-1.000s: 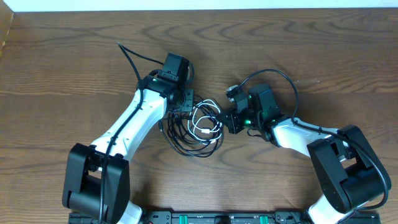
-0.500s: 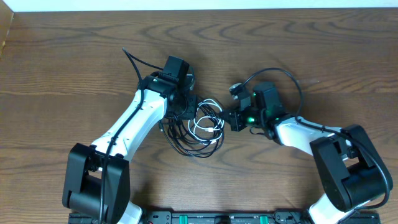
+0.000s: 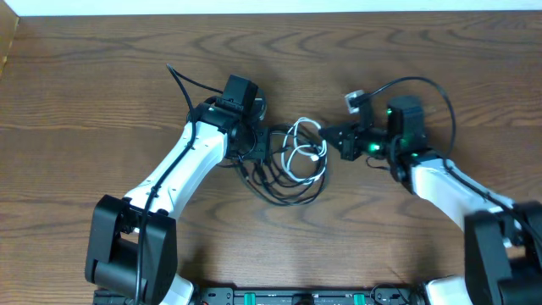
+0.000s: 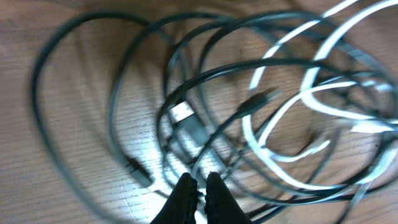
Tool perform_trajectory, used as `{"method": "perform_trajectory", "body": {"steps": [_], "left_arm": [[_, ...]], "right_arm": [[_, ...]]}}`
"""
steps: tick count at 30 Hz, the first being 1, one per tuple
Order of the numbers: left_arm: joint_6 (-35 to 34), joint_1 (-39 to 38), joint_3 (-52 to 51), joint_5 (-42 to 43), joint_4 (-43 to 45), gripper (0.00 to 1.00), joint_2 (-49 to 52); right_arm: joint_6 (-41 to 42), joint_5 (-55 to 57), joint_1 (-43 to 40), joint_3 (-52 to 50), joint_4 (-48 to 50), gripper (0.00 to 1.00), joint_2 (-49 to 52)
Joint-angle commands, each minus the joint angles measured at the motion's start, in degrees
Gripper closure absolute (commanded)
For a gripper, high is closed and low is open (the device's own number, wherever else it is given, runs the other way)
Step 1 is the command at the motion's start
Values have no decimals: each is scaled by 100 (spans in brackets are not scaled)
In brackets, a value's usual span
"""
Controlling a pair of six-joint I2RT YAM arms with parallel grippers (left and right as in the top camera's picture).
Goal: Untangle cables
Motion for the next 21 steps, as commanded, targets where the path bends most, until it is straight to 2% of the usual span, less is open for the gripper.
{"method": "perform_trajectory", "body": {"steps": [1,9,12,13,16,17,18,20,21], "left_arm": [[-55,-2,-79,68,24,92,79],[-313,-136,-79,72,214,92,109],[-315,-323,-79,76,278,92,109],[-317,-452,-79,92,354,92,109],[-313,-688,-79,85,535,92,109],[-310,-750,-79,81,605,92,109],[-310,-807,-79,33,664,92,109],[-315,-863,-79,-162,715,92,109],[-315,-883,-79,-348,726,92,109]], "right_arm": [[37,-212,-122,-7,-2,99,-444],[24,-146,-125,-7,-101,99,-994],[-313,404,-122,-7,-568,99,-988],[-501,1023,-122,-7,-1040,99,-979],[-595,1567,-122,-9,-1504,99,-953],[-592,1707,-120,-13,-1567,93,-940],[-592,1858,-118,-15,-1620,80,-929],[-592,2157,-118,-17,-1738,43,-874],[-590,2262,-118,-20,-1805,32,-769]]}}
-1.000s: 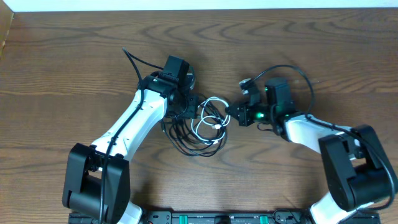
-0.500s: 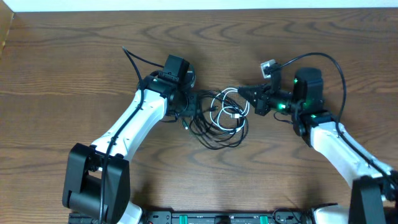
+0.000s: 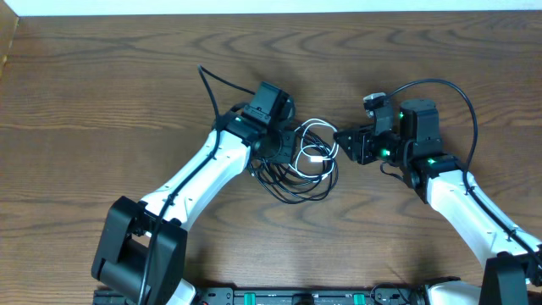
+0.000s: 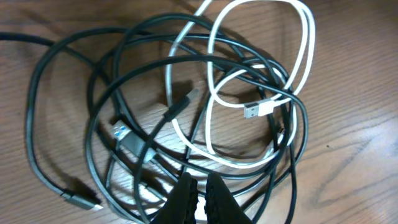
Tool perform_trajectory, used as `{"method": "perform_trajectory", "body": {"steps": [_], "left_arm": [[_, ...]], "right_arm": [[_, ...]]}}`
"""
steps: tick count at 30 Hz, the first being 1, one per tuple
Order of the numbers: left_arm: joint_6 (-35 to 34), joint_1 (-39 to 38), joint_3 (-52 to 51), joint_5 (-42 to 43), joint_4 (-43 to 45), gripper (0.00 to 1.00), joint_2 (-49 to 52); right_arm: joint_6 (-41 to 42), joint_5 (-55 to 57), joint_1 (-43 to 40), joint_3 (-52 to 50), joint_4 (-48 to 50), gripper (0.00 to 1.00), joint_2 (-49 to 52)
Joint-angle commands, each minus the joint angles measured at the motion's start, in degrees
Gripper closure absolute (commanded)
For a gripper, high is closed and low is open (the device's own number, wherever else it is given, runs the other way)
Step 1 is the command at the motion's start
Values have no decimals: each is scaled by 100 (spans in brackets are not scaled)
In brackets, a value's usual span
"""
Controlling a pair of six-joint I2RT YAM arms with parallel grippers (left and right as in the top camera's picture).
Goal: Untangle cables
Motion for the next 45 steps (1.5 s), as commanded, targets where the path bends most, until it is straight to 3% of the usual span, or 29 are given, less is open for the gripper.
{"method": "perform_trajectory", "body": {"steps": [1,6,12,19,22,28,37,45], "left_arm": [[-42,-33,-61,-402,22,92,109],[-55,-33,-61,-715,11,92,212],[-57,-33,-61,-713,7,92,505],[-57,-33,-61,-715,31,92,739],[-57,-33,-61,-715,33,92,863],[-57,-33,-61,-713,74,92,1110],[-57,-33,-61,-713,205,92,1156],[-57,-33,-61,-715,232,92,1156]], "right_arm": [[-101,623,-15,-15,-107,32,219],[44,393,22,-15,66,32,896],[122,-258,105,-15,732,39,1451],[184,-273,138,-15,890,36,1781],[245,-282,186,-15,990,48,1853],[264,-529,212,-13,1082,99,1853],[262,-490,39,-4,1040,99,1847],[35,-680,-393,201,376,99,1716]]}}
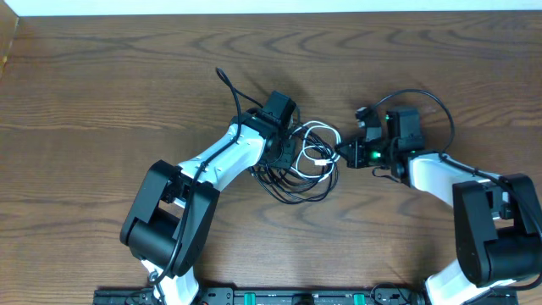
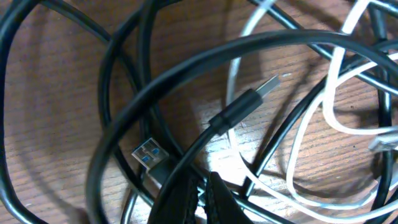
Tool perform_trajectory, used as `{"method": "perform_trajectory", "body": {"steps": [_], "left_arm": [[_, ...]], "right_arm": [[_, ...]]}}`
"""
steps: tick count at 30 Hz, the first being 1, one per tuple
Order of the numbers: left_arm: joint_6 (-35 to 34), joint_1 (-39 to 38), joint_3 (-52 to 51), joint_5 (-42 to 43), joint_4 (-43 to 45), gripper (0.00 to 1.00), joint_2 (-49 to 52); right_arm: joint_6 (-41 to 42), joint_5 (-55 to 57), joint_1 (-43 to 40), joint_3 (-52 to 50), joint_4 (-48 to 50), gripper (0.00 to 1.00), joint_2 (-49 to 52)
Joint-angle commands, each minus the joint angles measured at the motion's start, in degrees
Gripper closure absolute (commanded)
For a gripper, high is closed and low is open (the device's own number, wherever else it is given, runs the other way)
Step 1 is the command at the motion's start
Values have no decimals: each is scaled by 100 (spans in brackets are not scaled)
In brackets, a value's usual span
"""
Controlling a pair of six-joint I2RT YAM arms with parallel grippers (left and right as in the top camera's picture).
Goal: Untangle cables
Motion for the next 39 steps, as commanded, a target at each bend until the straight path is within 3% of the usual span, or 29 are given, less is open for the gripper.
{"method": "perform_trajectory", "body": {"steps": [1,15,22,29,39], "left_arm": [[-39,17,-46,-76,33,92,44],[-166,17,-46,-76,291,92,44],[-166,17,-46,-74,393,92,44],[-166,17,-46,-76,400,92,44],[-166,17,-46,-74,496,92,44]], "right_arm": [[-229,-162,-205,212,-275,99,-160],[-769,-70,-317,557,-1532,99,-1631],[-911,553,-317,831,-2315,99,-2041],[-892,363,-315,1657,-2879,99,-2280],[-890,-251,-136,2297,-2903,99,-2422]]}}
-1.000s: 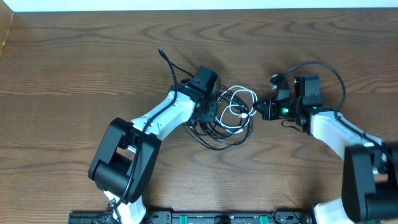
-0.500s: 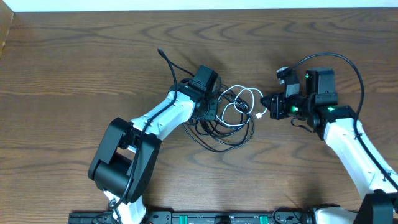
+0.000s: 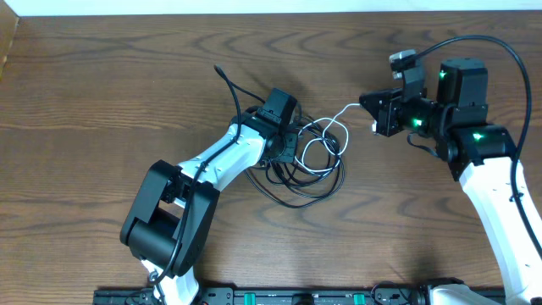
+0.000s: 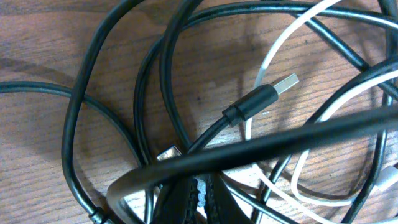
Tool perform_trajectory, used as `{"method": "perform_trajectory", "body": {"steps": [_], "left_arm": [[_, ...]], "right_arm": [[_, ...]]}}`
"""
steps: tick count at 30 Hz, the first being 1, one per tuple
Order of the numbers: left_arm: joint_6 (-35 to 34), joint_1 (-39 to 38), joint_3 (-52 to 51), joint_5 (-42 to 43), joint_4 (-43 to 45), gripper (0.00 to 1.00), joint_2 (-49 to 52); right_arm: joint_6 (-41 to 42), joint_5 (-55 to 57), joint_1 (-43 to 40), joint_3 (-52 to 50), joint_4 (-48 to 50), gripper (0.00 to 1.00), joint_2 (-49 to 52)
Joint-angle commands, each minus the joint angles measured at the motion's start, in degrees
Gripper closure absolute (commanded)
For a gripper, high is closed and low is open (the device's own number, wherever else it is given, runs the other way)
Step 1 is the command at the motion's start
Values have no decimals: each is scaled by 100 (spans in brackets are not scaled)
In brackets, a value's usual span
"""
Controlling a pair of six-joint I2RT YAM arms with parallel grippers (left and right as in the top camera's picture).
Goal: Untangle cables
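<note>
A tangle of black cable (image 3: pixel 296 182) and white cable (image 3: pixel 343 114) lies mid-table. My left gripper (image 3: pixel 286 151) rests on the tangle's left side. In the left wrist view its jaws (image 4: pixel 200 190) stand shut, poked in among the loops, and a thick black cable (image 4: pixel 261 146) crosses over the tips. A black USB plug (image 4: pixel 273 90) and a strand of the white cable (image 4: pixel 273 53) lie just beyond. My right gripper (image 3: pixel 375 117) is up and to the right of the tangle, shut on the white cable's end. The strand runs stretched from there back to the pile.
The brown wooden table (image 3: pixel 102 85) runs to a white strip at the far edge (image 3: pixel 254 7). A black rail (image 3: pixel 296 296) lines the near edge. The right arm's own black lead (image 3: pixel 508 42) arcs above its wrist.
My right gripper has moved up and to the right, away from the tangle, and a length of white cable now stretches out of the pile. The left gripper has stayed on the tangle.
At first my left gripper sat shut at the tangle's left and the right one at its right edge. Then both grippers and the pile stood further right. Later the right gripper was close against the white loops. Now it holds the white end well away.
</note>
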Motion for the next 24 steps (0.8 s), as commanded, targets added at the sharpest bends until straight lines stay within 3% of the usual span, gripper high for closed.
{"method": "perform_trajectory", "body": {"steps": [1,5,9,17,24], "left_arm": [[-33,17,-46,-74,24,92,44],[-33,17,-46,-74,28,92,44],[-33,17,-46,-72,26,92,44],[-35,17,-46,-31,24,92,44],[-184,17,-46,-33,24,92,44]], "right_arm": [[-74,-376,151,140,-20,99,-55],[-74,-852,535,142,-2,99,-61],[-81,-614,844,140,-24,99,-68],[-79,2076,1058,138,-160,99,59],[7,2914,1021,138,20,99,710]]}}
